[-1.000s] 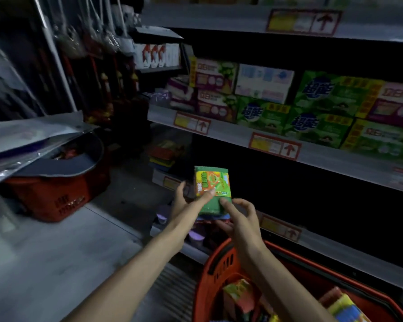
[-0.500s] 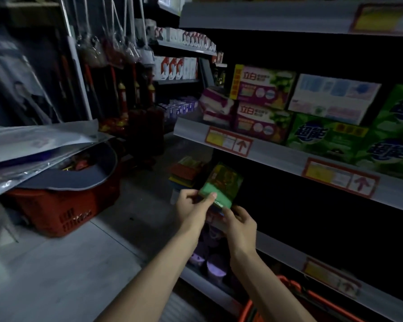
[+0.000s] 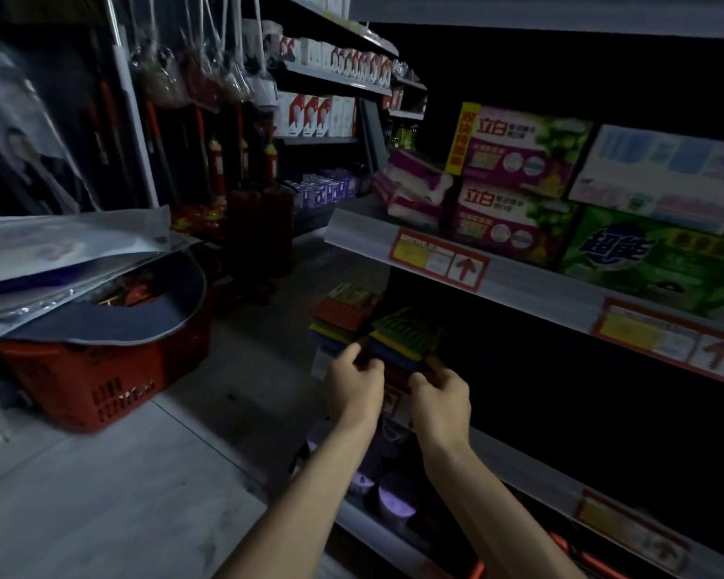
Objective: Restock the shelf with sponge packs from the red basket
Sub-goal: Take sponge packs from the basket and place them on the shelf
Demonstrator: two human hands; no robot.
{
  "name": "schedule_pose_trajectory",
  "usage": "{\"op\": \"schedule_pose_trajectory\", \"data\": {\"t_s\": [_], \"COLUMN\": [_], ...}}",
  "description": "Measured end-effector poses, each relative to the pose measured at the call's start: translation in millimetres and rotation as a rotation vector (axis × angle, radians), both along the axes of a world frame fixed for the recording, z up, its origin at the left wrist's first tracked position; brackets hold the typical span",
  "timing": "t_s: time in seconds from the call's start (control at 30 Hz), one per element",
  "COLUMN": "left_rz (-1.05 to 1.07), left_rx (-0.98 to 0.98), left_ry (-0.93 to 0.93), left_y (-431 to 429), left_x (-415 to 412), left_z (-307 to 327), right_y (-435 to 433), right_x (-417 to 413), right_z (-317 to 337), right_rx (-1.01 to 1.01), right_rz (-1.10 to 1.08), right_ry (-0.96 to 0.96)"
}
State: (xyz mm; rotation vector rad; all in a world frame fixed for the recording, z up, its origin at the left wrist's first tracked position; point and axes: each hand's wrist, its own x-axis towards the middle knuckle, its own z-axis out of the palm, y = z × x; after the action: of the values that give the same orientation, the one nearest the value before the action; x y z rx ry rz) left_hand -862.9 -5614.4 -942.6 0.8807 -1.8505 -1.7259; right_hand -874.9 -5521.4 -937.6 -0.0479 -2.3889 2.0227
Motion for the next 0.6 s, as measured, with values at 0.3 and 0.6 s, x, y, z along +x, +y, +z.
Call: {"op": "schedule_pose_trajectory", "data": {"t_s": [0.3,0.6], "left_rz": [0.072,-0.017], "left_rx": [-0.026,-0.082], "left_ry": [0.035,-0.081], "left_y": [0.9,-1.3], "left_x": [-1.2,-3.4], "left_z": [7.7,-1.0], "right_y": [1.5,-6.2], "right_x": [-7.3,-7.8], "right_z": [5.4,-7.5], "right_rx": [-0.019,0.094], "right_rz": [-0.021,-0.016], "right_ry": [-0.008,-0.014]}}
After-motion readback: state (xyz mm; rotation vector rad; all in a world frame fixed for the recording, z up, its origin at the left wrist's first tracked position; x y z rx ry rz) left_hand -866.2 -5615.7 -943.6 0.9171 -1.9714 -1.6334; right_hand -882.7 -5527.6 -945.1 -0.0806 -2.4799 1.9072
